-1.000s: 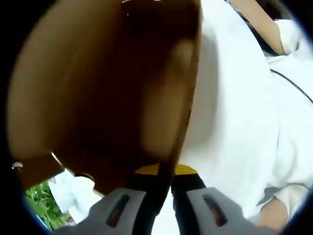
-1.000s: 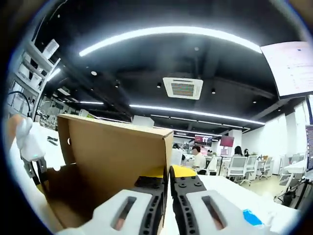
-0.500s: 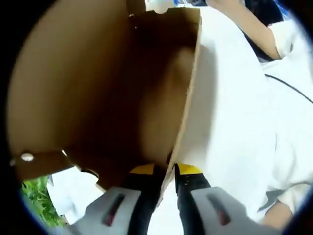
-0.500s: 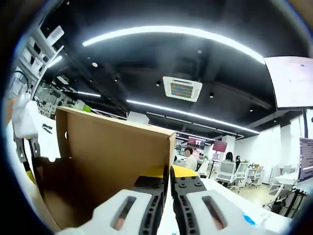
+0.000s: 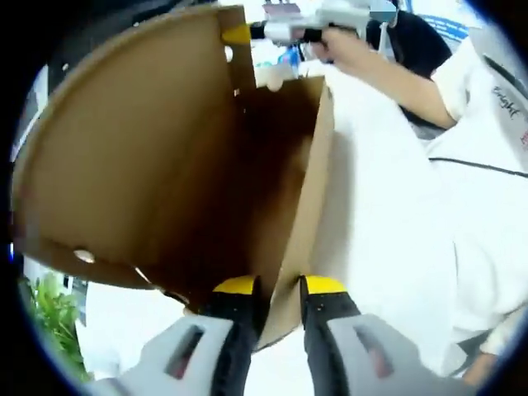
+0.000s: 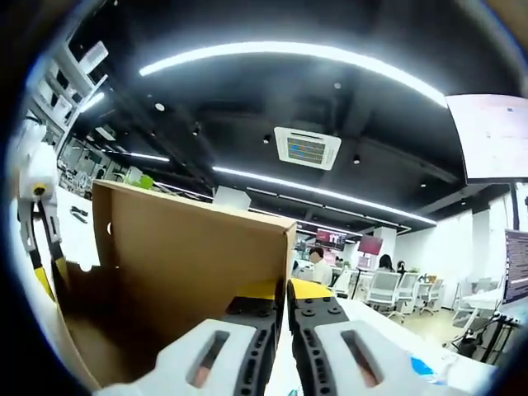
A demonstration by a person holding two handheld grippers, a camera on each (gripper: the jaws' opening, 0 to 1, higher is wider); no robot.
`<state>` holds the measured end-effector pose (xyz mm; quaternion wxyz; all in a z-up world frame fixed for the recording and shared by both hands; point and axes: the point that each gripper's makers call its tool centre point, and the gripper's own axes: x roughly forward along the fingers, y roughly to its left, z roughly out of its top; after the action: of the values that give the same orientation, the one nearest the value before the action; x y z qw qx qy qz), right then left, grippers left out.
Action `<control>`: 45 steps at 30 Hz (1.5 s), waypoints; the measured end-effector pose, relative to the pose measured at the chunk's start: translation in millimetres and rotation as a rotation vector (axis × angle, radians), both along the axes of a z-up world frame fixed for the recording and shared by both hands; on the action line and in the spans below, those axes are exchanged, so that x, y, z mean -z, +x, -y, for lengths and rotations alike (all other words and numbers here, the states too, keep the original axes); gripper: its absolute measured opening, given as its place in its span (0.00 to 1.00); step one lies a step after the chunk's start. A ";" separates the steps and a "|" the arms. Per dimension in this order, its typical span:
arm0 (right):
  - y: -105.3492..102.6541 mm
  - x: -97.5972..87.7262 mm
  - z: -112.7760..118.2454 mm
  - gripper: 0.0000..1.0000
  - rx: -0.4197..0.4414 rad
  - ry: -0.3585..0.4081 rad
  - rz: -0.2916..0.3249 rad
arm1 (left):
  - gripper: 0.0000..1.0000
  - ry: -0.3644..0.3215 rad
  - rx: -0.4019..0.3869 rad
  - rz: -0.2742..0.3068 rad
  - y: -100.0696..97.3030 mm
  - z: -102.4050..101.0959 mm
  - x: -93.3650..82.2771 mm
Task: Operate the shoe box by opening the lid, removing the specified soft item, and placing it in the target area until the item is outside and the box remains undamaged.
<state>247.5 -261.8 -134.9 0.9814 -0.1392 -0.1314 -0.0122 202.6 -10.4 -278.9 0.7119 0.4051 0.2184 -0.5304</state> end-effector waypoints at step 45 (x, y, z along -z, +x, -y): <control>-1.7 10.7 -5.4 0.02 0.007 -0.019 -0.029 | 0.81 -0.944 -0.253 -0.191 -11.3 -15.4 -100.5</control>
<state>245.8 -256.4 -145.5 0.9819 -0.1490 -0.1166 -0.0124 191.3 5.0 -178.4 0.8532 -0.0415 0.0662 -0.5157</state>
